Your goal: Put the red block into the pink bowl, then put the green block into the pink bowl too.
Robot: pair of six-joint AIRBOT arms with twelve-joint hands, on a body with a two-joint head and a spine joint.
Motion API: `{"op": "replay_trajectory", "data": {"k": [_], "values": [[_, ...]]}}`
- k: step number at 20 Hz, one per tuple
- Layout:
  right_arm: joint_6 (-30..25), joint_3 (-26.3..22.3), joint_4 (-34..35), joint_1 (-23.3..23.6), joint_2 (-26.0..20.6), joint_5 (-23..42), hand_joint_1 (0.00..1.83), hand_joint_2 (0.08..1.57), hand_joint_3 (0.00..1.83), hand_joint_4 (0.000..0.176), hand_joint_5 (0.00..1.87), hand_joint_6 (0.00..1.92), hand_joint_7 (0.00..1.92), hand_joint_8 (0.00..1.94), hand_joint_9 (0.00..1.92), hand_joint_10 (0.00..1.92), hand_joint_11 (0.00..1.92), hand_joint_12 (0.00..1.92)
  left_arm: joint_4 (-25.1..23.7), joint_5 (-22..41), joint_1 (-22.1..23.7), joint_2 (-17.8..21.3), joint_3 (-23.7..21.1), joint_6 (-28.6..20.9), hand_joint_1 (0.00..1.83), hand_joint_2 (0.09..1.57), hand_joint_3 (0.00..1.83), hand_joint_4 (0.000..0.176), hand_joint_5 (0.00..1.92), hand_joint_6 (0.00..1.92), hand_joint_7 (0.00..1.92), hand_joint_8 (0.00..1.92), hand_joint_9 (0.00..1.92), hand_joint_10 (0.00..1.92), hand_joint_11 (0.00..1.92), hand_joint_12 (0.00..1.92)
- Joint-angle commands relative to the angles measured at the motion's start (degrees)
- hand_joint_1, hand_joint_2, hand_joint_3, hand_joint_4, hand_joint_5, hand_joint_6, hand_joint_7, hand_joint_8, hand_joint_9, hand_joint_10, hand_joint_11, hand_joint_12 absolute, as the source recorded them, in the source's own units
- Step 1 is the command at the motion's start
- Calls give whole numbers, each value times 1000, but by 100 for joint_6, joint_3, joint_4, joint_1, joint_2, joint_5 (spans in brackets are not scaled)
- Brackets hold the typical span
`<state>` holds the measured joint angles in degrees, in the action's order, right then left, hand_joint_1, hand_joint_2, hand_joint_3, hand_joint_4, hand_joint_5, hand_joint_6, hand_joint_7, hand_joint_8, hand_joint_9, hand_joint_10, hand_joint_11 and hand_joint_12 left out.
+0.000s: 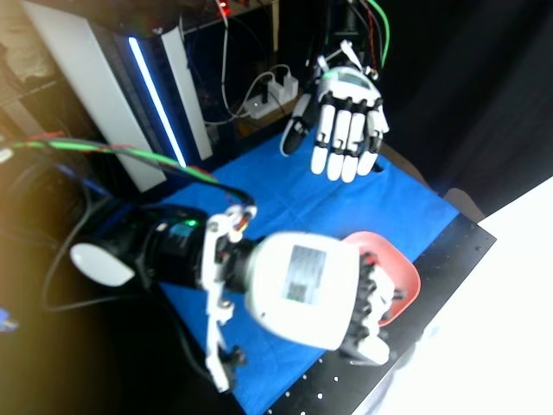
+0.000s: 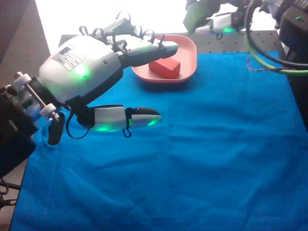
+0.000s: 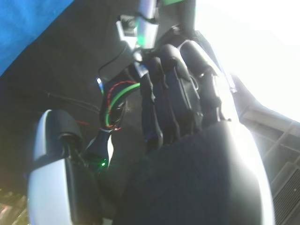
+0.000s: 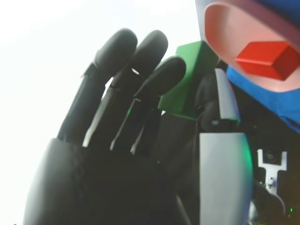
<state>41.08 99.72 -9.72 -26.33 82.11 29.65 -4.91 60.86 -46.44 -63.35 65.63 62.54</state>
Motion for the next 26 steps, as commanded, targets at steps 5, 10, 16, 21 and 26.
{"op": "replay_trajectory", "data": {"k": [5, 10, 16, 21, 26], "values": [[-2, 127, 77, 96, 195, 659, 1272, 1073, 1, 0, 1006, 768, 1152, 883, 1177, 614, 888, 1235, 27, 767, 41, -31, -33, -105, 621, 1027, 0, 13, 401, 2, 495, 3, 488, 6, 0, 1174], [-2, 200, 77, 93, 265, 651, 1247, 1100, 1, 0, 969, 843, 1074, 1000, 1084, 669, 722, 1371, 17, 780, 40, -31, -53, -162, 583, 1048, 5, 32, 372, 2, 457, 2, 458, 1, 0, 1073], [-2, 356, 78, 90, 457, 544, 1271, 1097, 0, 0, 1027, 684, 1049, 1111, 985, 1078, 798, 1543, -4, 779, 40, -23, -65, -233, 648, 1023, 0, 16, 383, 10, 479, 7, 480, 8, 0, 1086], [-2, 384, 76, 86, 540, 481, 1266, 1108, 0, 0, 1021, 692, 1014, 1174, 1020, 1114, 907, 1547, -7, 784, 40, -24, -70, -265, 635, 1034, 0, 0, 361, 8, 441, 10, 439, 7, 0, 1031], [-2, 434, 73, 68, 602, 383, 1248, 1102, 0, 0, 995, 802, 1044, 1058, 1039, 831, 838, 1391, -8, 792, 39, -23, -70, -277, 592, 1034, 0, 4, 380, 9, 461, 5, 451, 7, 0, 1069]]}}
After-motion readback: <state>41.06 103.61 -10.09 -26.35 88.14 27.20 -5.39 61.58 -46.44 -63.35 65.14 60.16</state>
